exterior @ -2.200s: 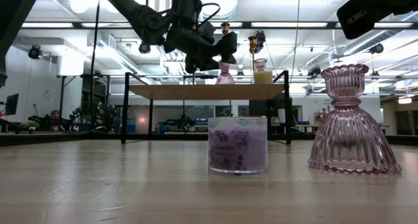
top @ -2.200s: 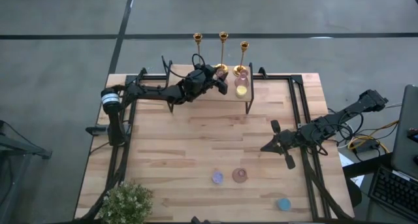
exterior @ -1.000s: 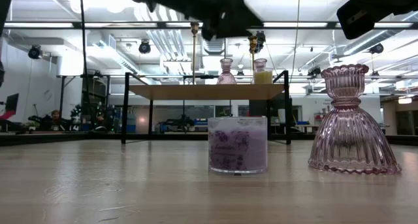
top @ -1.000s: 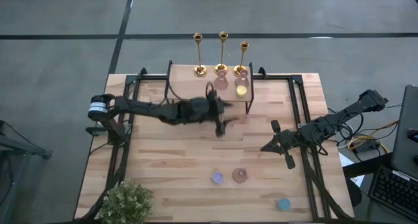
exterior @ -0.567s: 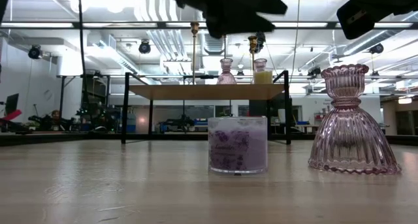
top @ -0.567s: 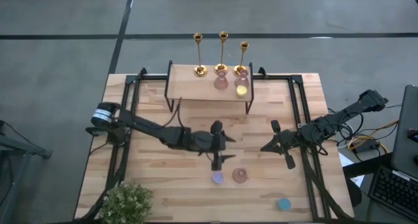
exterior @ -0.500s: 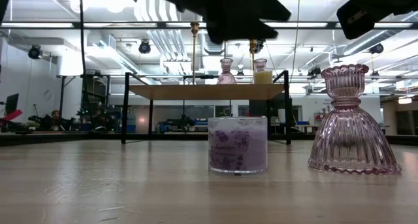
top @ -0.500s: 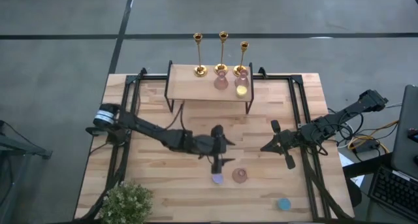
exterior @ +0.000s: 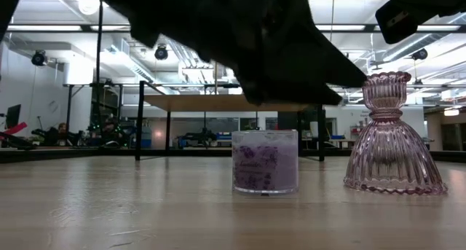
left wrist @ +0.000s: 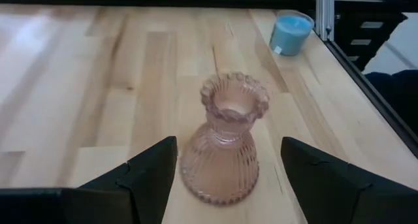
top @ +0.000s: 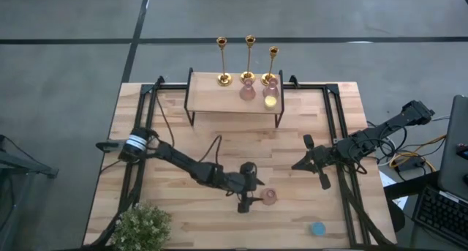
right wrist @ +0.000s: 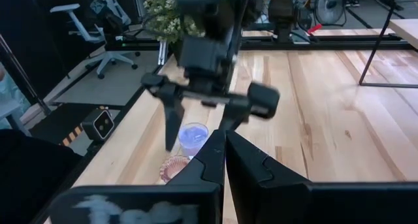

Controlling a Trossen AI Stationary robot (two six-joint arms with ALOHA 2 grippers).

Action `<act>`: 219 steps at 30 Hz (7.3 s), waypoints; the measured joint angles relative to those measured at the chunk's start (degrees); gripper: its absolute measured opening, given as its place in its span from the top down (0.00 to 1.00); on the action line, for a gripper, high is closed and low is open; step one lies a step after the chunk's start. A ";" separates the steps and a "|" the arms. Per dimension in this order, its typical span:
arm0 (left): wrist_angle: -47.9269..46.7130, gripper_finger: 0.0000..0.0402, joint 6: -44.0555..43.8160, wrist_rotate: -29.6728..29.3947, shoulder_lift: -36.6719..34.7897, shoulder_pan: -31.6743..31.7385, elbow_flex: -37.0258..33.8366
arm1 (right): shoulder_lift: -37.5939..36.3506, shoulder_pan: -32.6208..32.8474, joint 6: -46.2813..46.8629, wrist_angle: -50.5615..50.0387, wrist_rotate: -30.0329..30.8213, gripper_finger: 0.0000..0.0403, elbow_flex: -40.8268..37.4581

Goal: Pick & Place candle stick holders
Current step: Put the purple candle holder on the shelf aligned with the other purple candle holders

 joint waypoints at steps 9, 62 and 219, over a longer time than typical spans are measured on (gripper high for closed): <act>3.74 0.31 -1.85 2.08 7.31 0.09 6.49 | 0.00 0.00 -0.01 0.03 0.00 0.98 -0.01; -4.84 0.67 3.96 -9.30 -5.61 0.28 1.27 | 0.00 0.00 0.00 0.04 0.00 0.98 -0.01; 5.88 0.99 -3.36 -11.82 -26.70 34.51 -22.29 | 0.01 0.00 -0.02 0.00 0.00 0.98 0.01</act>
